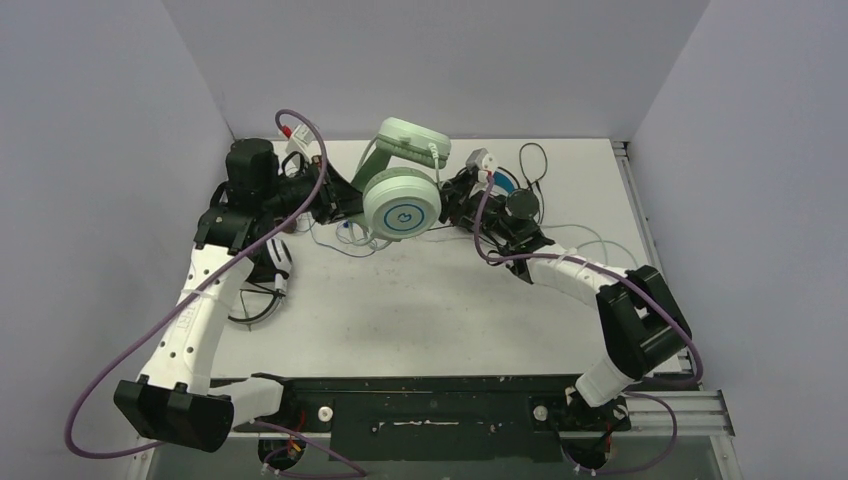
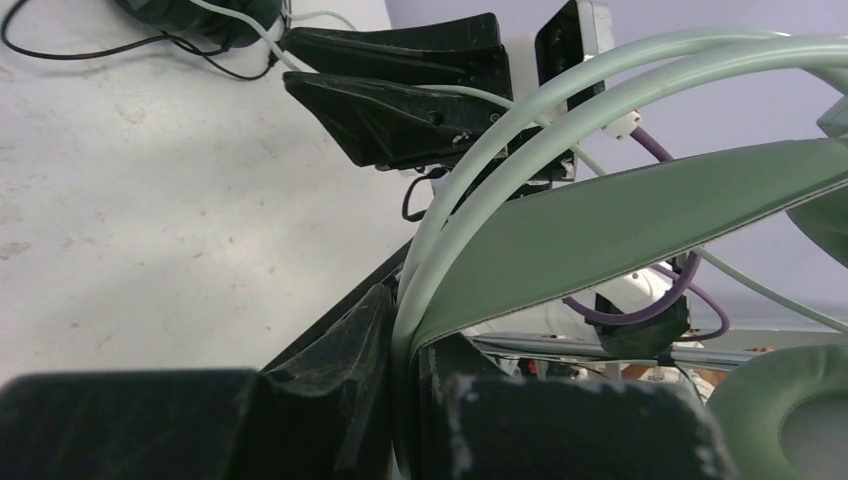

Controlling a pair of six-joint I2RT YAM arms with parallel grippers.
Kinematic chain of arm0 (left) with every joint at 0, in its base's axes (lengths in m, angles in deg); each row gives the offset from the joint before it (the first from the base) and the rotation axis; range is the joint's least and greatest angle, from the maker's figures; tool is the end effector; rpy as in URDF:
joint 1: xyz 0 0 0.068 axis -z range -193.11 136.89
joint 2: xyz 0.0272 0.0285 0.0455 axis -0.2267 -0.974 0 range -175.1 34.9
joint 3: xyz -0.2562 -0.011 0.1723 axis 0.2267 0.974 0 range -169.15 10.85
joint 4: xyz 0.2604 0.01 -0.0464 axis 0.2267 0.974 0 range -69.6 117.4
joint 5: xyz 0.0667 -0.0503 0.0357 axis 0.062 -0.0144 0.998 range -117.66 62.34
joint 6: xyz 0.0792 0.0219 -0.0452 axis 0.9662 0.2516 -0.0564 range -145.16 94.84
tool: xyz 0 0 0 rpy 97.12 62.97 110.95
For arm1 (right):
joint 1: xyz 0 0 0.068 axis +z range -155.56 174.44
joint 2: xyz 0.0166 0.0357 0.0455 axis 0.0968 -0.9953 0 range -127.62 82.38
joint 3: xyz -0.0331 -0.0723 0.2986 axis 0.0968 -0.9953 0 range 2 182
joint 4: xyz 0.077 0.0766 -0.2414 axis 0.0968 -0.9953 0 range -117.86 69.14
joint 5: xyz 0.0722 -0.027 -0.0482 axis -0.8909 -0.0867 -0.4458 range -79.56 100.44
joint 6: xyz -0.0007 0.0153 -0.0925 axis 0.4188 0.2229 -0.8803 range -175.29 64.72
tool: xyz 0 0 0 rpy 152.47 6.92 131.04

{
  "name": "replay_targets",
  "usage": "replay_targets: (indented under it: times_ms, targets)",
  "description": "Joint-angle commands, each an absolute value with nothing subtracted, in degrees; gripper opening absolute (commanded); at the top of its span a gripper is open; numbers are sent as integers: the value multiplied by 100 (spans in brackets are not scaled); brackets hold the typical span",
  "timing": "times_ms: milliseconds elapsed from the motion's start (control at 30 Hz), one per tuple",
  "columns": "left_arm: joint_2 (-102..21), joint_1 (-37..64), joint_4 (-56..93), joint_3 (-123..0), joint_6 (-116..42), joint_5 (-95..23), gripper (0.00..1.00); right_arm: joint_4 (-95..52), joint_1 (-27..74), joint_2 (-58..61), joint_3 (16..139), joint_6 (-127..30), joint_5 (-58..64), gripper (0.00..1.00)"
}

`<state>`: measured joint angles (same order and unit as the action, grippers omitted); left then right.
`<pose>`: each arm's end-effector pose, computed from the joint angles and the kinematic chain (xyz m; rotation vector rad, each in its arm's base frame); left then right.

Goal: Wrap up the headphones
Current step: Wrap the headphones cable around the headphones.

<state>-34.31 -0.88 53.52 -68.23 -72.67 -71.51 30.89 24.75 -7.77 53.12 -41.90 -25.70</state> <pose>0.2530 -0.1147 0.4435 -0.1044 2.1386 -1.4014 0.3119 0.2401 0.3362 -0.7528 1.2697 1.0499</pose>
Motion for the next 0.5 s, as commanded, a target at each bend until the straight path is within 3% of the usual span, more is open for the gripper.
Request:
replay_targets:
  times_ms: [0, 300, 467]
  targets:
    - [-3207, -74, 4248, -6744, -7815, -7798, 0, 3390, 2526, -926, 5612, -3813, -2858, 22]
    - [-3146, 299, 3184, -6230, -8479, -7779, 0, 3371, 2697, -1105, 5597, -3699, -2955, 0]
    - [-3210, 724, 2894, -6161, -8615, -7462, 0, 3250, 2804, -1214, 5613, -3587, -2964, 0]
